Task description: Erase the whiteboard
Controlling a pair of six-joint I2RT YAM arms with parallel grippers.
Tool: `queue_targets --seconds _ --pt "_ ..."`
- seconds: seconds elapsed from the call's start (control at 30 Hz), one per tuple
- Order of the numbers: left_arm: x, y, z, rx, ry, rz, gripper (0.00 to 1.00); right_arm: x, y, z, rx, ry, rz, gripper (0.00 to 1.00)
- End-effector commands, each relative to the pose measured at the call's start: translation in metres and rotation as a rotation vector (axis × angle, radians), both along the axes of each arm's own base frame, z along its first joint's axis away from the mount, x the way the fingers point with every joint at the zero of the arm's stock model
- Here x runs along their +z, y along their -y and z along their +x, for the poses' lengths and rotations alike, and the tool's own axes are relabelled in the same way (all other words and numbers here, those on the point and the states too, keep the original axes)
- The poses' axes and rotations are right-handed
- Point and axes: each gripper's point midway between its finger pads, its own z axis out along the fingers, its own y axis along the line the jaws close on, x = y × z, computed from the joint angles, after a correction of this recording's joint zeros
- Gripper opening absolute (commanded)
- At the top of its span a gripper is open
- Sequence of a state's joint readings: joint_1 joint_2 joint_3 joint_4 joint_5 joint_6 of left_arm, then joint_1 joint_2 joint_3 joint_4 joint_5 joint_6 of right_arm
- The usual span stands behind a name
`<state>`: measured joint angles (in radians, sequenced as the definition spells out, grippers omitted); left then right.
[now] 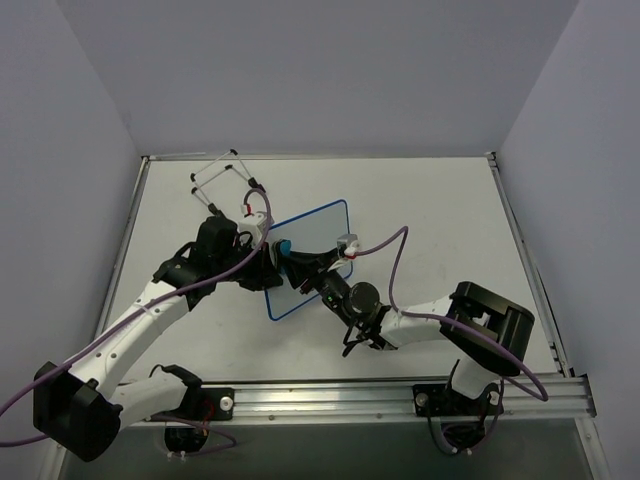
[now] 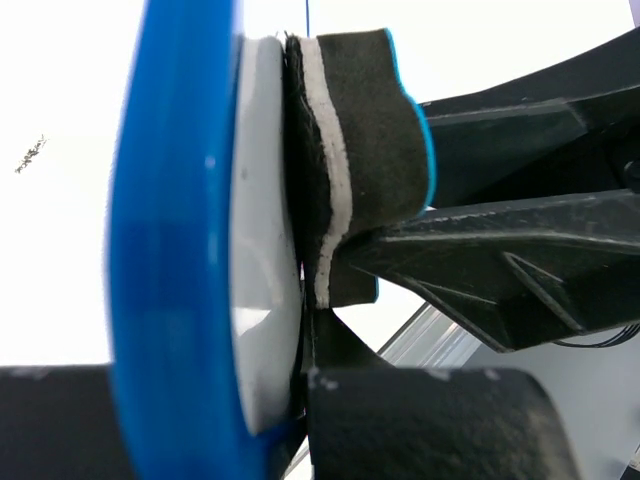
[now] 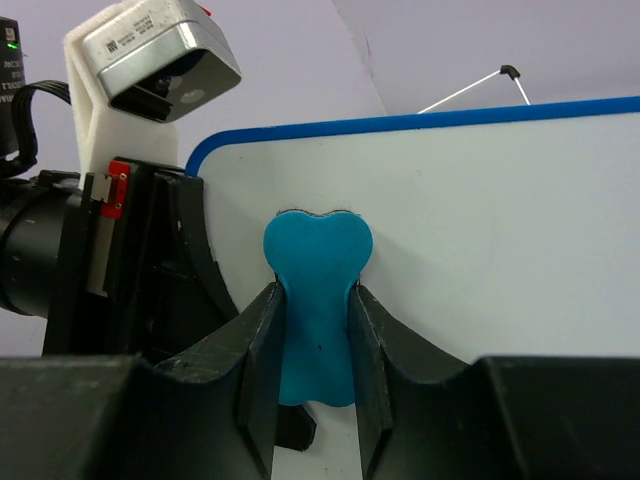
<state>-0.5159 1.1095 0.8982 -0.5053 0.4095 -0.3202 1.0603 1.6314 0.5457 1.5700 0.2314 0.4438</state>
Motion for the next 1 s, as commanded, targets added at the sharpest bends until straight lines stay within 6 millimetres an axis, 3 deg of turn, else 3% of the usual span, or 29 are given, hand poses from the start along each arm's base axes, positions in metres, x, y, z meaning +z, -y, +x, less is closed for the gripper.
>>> queue_targets --seconds 0.0,0.97 --pt "0.023 0.027 -0.038 -0.228 -0.023 -0.118 0.02 -0.09 0.005 -0.012 0.0 -0.14 -0.272 0.0" --pt "0.026 0.023 -0.037 -0.204 -0.002 -0.114 0.02 -0.134 0.014 -0.058 -0.023 -0.225 -0.349 0.0"
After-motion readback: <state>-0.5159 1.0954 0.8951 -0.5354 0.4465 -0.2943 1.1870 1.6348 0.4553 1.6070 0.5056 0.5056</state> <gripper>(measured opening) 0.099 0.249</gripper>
